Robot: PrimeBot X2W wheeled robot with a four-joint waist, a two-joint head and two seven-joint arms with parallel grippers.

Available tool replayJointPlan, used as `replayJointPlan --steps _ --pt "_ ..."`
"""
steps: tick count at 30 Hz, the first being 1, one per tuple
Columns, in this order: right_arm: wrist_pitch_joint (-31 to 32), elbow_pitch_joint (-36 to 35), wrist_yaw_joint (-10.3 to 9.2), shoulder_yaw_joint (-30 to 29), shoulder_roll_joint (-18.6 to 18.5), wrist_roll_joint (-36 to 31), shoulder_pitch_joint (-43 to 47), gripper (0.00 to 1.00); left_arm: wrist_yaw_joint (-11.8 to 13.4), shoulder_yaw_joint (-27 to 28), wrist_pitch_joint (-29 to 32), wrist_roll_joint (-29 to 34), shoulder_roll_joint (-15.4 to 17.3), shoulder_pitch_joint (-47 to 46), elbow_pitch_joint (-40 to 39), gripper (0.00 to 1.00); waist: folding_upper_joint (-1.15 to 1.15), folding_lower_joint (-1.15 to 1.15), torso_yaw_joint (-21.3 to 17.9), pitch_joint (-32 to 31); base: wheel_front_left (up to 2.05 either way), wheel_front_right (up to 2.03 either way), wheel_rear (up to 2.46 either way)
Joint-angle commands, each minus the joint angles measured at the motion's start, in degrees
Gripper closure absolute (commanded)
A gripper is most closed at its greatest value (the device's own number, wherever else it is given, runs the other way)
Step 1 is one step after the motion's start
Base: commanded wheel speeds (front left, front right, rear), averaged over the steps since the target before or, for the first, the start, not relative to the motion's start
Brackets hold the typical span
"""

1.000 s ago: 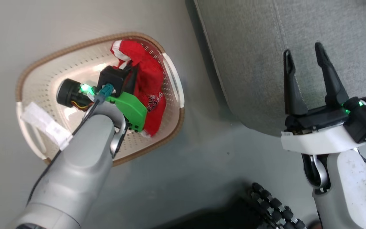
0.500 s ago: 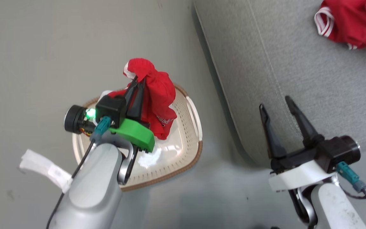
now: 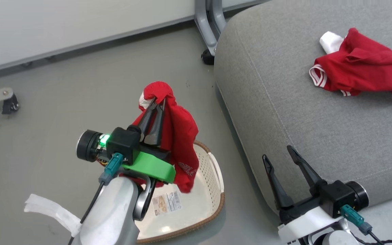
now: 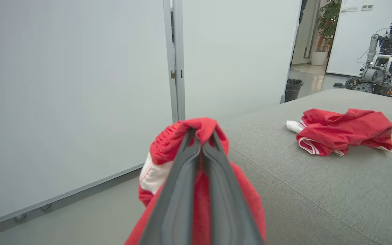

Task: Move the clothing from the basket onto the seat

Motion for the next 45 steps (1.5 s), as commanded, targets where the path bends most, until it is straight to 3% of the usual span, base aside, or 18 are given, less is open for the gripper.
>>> replayJointPlan --steps 1,9,15,28,30,31,41,43,45 --pt "-0.2 -0.1 -0.10 0.6 -0.3 -0.4 0.8 0.00 -0.6 -0.5 0.0 0.3 -0.1 0.8 -0.8 1.00 0.00 0.00 -0.1 -5.6 0.00 0.00 0.00" --pt "-0.2 -1.0 -0.10 4.9 -1.9 -1.3 -1.2 0.00 -0.9 -6.8 0.0 -2.6 -0.1 -2.8 -4.1 1.00 0.00 0.00 -0.3 -6.9 0.00 0.00 0.00" --pt "-0.2 -1.9 -0.10 7.2 -2.2 -1.9 -4.2 0.00 -0.2 -14.2 0.0 -8.2 -0.1 -5.8 -4.4 1.00 0.00 0.00 -0.7 -7.0 0.00 0.00 0.00" --pt "-0.2 6.1 -0.10 6.6 -0.2 -5.1 -6.8 0.00 3.1 -25.9 0.0 -15.1 -0.1 -15.6 -3.0 1.00 0.00 0.00 -0.8 -8.2 0.00 0.00 0.00" --pt "-0.2 6.2 -0.10 5.5 0.3 -4.7 -6.9 0.63 3.3 -26.7 0.0 -15.6 -0.1 -16.1 -2.8 1.00 0.00 0.00 -0.7 -8.5 0.00 0.00 0.00" --pt "-0.2 6.4 -0.10 5.4 0.5 -4.7 -6.8 1.00 3.5 -27.3 0.0 -16.0 -0.1 -16.4 -2.4 1.00 0.00 0.00 -0.7 -8.6 0.00 0.00 0.00" --pt "-0.2 4.7 -0.10 4.1 1.1 -5.0 -5.9 1.00 4.2 -29.6 0.0 -16.6 -0.1 -16.5 1.6 1.00 0.00 0.00 -0.2 -8.5 0.00 0.00 0.00" --pt "-0.2 4.4 -0.10 3.7 1.3 -5.1 -5.8 1.00 3.7 -30.2 0.0 -16.9 -0.1 -16.2 2.6 0.00 0.00 0.00 0.0 -8.3 0.00 0.00 0.00" --pt "-0.2 4.2 -0.10 3.2 1.4 -5.3 -5.7 1.00 3.7 -30.2 0.0 -17.3 -0.1 -16.4 3.0 0.00 0.00 0.00 0.2 -8.1 0.00 0.00 0.00"
